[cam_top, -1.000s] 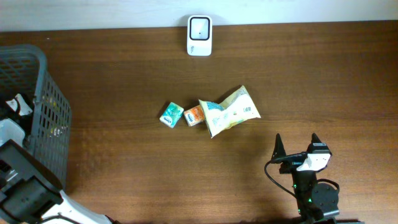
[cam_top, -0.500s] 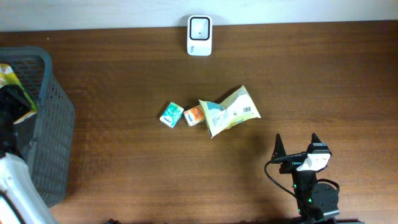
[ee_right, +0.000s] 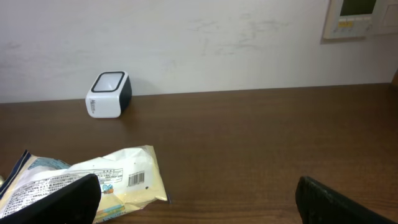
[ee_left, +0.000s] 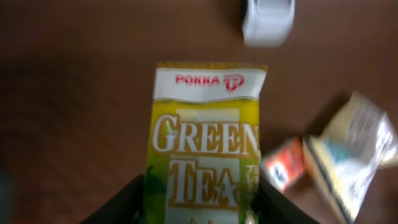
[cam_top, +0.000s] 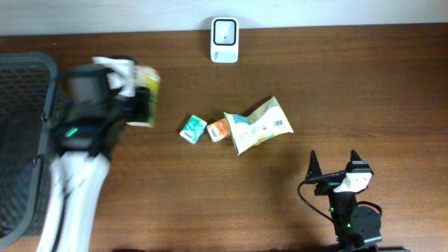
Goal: Scan the item barcode
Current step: 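Place the green tea carton left of the green pack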
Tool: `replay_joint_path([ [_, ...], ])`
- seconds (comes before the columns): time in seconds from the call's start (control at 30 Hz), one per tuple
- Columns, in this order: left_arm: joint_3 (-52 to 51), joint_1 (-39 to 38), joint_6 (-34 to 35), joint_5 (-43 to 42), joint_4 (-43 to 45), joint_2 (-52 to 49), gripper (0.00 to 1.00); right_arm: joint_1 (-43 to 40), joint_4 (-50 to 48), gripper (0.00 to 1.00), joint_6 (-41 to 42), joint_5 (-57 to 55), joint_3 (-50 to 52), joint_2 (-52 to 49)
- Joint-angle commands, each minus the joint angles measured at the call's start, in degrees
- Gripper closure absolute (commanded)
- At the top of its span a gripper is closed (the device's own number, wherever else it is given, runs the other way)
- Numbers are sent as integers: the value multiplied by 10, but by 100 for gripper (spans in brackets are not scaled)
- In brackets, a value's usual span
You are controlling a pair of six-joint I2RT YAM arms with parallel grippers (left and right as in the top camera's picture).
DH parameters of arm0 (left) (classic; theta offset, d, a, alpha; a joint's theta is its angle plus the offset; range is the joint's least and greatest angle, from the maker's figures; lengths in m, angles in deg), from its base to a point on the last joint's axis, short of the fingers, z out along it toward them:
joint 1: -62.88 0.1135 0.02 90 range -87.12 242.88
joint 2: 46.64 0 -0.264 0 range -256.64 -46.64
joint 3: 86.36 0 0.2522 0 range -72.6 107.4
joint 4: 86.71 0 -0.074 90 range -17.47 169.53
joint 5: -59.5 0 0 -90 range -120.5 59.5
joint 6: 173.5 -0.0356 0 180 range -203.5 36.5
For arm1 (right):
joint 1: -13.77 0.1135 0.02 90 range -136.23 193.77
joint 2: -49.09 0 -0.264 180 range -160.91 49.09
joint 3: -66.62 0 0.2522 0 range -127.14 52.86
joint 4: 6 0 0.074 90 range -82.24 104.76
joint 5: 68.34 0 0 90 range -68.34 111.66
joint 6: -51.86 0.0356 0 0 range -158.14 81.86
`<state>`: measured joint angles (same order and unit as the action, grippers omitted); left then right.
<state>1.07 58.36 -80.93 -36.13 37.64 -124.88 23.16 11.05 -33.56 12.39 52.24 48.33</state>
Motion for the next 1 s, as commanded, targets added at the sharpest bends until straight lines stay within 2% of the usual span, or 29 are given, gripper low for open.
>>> replay_joint_path([
  [0.0,6,-61,-9,31,-6,-109,48,-5,4,1,4,0,3,3],
  [0.13,6,-74,-2,40,11,-233,47,-5,4,1,4,0,3,3],
  [0.27,6,-74,7,40,24,-275,46,-5,4,1,4,0,3,3],
  [0.33,12,-73,6,40,26,-271,42,-5,4,1,4,0,3,3],
  [0.43,72,-61,6,39,-12,-247,30,-5,4,1,4,0,3,3],
  [0.5,122,-46,6,40,-53,-218,10,-5,4,1,4,0,3,3],
  [0.53,141,-35,5,40,-70,-207,3,-5,4,1,4,0,3,3],
  [0.57,158,-12,-17,40,-82,-191,1,-5,4,1,4,0,3,3],
  [0.63,159,20,-78,40,-85,-184,1,-5,4,1,4,0,3,3],
  [0.7,157,60,-130,40,-132,-186,0,-5,4,1,4,0,3,3],
  [0.83,157,120,-129,29,-225,-185,0,-5,4,2,4,0,3,3],
  [0.97,157,161,-131,31,-273,-185,3,-5,4,1,4,0,3,3],
])
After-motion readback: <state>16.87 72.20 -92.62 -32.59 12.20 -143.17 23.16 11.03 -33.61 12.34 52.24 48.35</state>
